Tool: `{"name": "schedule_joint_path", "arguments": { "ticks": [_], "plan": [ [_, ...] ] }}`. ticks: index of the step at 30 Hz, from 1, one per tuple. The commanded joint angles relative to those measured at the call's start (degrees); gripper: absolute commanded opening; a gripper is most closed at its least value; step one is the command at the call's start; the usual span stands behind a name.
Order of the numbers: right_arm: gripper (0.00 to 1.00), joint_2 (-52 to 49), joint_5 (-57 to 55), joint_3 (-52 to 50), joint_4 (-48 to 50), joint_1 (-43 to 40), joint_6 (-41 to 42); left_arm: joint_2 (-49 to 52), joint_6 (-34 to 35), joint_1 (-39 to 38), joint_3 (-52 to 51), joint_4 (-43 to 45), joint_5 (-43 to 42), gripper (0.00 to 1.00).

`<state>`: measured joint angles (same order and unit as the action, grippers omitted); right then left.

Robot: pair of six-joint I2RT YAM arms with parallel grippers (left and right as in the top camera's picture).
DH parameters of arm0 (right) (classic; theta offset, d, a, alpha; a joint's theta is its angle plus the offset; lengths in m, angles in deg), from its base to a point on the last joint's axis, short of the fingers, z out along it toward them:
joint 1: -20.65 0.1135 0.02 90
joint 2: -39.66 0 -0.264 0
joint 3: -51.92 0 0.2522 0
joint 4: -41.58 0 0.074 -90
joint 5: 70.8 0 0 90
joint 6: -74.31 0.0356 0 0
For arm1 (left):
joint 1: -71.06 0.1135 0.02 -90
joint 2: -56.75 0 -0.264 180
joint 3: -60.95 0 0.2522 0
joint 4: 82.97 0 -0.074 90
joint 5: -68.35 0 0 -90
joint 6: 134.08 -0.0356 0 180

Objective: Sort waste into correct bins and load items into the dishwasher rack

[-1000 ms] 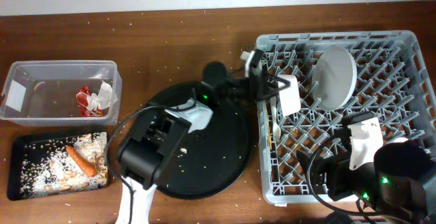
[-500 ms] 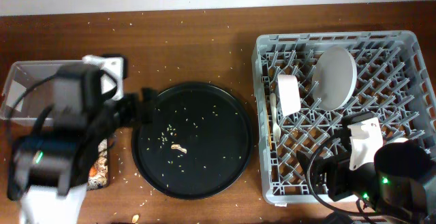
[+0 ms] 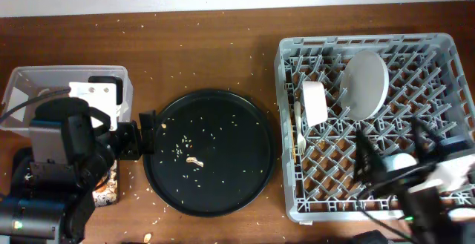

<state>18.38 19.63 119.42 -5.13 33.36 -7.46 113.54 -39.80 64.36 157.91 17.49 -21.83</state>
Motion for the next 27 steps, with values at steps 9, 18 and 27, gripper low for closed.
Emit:
{"name": "schedule_joint_path", "arguments": {
  "ticks": [9,18,27],
  "plan": [
    [0.99,21.1,5.0,-53.4,28.9,-8.3,-3.3,-0.2,-0.7,0.3,0.2,0.0,-0.5,0.99],
    [0.99,20.9,5.0,-53.4,28.9,-8.3,-3.3,-0.2,-0.7,0.3,0.2,0.1,-0.5,0.99],
    [0.99,20.9,5.0,-53.4,28.9,-8.3,-3.3,-28.8,-1.3,-1.2,-32.3,30.1,0.1,0.99]
  ]
}}
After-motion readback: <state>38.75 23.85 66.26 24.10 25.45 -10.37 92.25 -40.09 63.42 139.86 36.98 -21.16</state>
